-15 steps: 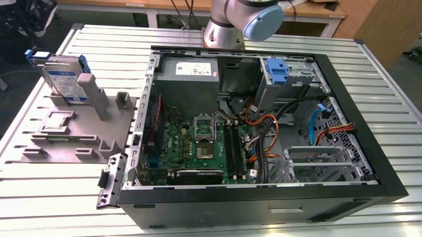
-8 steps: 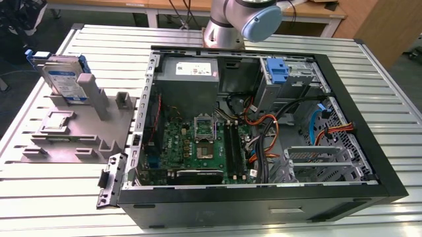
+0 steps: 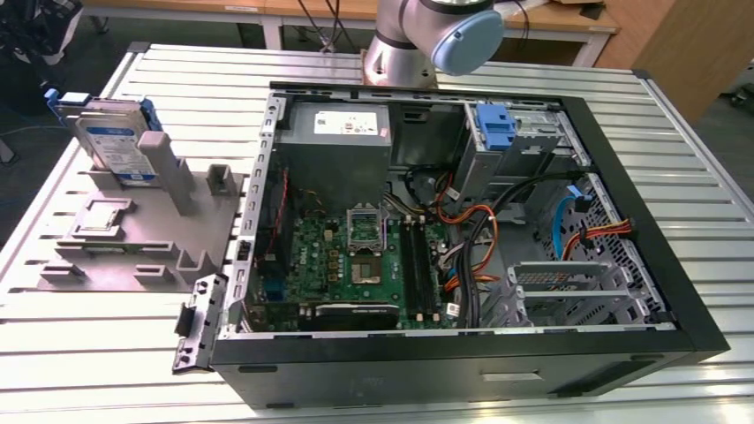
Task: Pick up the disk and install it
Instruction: 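Pick up the disk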
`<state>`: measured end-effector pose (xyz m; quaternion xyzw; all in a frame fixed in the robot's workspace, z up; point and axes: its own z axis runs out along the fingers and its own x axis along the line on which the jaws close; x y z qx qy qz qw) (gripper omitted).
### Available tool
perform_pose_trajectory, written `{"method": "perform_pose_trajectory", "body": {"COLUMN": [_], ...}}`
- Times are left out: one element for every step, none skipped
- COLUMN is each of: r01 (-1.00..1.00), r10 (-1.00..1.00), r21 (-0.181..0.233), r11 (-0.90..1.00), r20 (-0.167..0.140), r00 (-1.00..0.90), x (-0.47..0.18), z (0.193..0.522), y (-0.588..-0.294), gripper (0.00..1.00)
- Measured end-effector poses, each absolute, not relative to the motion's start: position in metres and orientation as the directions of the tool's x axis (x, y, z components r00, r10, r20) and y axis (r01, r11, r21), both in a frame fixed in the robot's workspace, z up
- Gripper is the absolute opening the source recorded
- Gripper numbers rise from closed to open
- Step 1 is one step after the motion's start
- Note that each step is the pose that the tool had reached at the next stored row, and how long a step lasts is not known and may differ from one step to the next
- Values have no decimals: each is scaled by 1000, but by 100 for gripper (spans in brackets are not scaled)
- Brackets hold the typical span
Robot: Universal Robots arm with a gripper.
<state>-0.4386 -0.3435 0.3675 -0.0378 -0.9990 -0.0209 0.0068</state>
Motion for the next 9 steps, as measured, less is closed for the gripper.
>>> {"method": "perform_pose_trajectory", "body": {"r01": [76, 76, 75, 75, 74, 72, 70, 66, 60], "r10": [75, 75, 75, 74, 73, 72, 70, 65, 60], "r21": [41, 41, 41, 41, 41, 41, 41, 41, 41], "r11": [996, 996, 996, 996, 996, 997, 997, 997, 997], "r20": [15, 15, 15, 15, 15, 15, 15, 15, 15], "r00": [-997, -997, -997, -997, -997, -997, -997, -998, -998], "x": [-439, -439, -439, -439, -439, -439, -439, -439, -439], "z": [367, 367, 367, 367, 367, 367, 367, 367, 367], "y": [-343, -344, -344, -344, -344, -344, -344, -344, -344], "gripper": [10, 10, 10, 10, 10, 10, 10, 10, 10]}}
